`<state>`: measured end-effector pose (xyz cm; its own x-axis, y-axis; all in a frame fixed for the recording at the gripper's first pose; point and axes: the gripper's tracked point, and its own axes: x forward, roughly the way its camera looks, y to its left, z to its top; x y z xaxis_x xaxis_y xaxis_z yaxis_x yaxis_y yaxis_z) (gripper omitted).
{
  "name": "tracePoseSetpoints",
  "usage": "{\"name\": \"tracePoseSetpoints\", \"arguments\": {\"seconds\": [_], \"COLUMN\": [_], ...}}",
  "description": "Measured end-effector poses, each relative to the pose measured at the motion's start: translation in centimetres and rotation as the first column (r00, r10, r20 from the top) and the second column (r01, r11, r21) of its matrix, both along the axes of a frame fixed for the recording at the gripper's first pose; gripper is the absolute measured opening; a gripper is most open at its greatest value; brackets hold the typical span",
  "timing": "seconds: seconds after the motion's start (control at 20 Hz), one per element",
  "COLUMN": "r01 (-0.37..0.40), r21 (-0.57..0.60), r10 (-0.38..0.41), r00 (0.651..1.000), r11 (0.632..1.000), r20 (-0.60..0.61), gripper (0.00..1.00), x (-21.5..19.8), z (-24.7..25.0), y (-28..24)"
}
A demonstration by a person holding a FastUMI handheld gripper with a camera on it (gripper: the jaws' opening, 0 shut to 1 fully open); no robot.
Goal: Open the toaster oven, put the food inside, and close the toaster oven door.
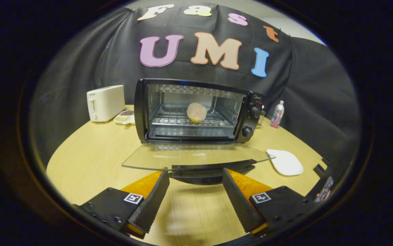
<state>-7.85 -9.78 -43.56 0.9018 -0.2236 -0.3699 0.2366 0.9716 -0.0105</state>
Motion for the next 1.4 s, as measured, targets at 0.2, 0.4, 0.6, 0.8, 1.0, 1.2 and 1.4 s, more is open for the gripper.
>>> {"name": "tracePoseSetpoints", "arguments": {"seconds": [0.2, 0.4, 0.6, 0.8, 1.0, 1.2, 1.4], "r01": [0.014, 0.040, 0.048, 0.046, 0.040, 0.027, 0.001], "r21": [-0.020, -0.035, -0.049, -0.058, -0.075, -0.024, 0.109], "r10": [-0.013, -0.040, -0.047, -0.044, -0.036, -0.024, -0.020], "r00": [1.000, 0.999, 0.999, 0.998, 0.998, 0.994, 0.984], "r11": [1.000, 0.999, 0.998, 0.997, 0.996, 0.999, 0.994], "r20": [0.026, 0.012, 0.023, 0.045, 0.058, 0.107, 0.175], "gripper": [1.00, 1.00, 1.00, 1.00, 1.00, 1.00, 1.00], "x": [0.9, 1.8, 2.6, 3.9, 5.6, 7.8, 11.2], "z": [2.1, 3.2, 4.7, 6.1, 7.7, 9.6, 12.0], "y": [-0.2, -0.4, -0.4, -0.7, -0.9, -1.0, -1.5]}}
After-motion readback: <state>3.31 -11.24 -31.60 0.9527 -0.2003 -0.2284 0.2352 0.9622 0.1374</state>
